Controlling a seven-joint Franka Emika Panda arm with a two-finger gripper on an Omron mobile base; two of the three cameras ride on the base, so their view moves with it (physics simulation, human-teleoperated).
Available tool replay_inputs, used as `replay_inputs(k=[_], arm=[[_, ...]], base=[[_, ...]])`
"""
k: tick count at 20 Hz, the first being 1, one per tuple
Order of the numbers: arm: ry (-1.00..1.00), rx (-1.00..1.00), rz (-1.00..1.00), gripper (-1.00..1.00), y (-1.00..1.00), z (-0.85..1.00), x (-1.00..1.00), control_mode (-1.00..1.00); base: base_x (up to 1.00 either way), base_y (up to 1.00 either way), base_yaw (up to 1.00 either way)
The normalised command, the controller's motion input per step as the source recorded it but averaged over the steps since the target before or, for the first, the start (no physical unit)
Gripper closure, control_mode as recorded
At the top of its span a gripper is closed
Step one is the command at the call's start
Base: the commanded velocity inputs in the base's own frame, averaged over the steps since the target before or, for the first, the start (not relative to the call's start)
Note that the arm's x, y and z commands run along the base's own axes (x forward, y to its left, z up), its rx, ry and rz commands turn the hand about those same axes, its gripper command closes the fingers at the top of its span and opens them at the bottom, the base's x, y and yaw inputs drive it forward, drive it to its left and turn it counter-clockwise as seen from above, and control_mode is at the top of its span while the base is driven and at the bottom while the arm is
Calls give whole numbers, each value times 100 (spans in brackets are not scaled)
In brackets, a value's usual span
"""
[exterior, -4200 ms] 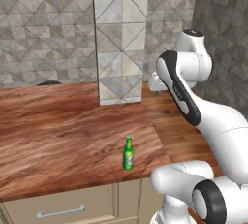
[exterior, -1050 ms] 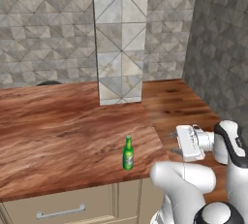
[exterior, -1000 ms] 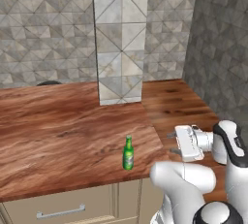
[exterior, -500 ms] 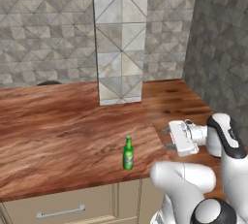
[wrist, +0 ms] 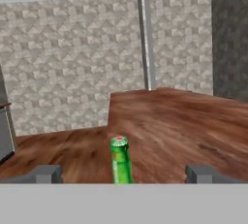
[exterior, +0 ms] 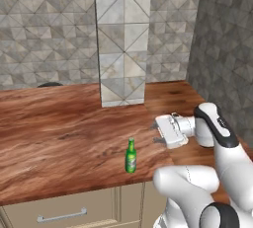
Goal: Pick the beer from the counter and place it in the open cabinet.
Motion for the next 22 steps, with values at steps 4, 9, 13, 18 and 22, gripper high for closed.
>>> replay_inputs(k=[4, 9, 13, 18, 22], arm=[[7, 0, 0, -100, 59, -27, -6, -100], [0, 0, 0, -100, 4, -34, -27, -100], [0, 0, 0, -100, -1, -21, -15, -100], [3, 8, 0, -100, 0, -18, -22, -100], [0, 4, 0, -100, 3, -18, -28, -100]], base=[[0, 0, 0], [0, 0, 0], [0, 0, 0], [0, 0, 0], [0, 0, 0]])
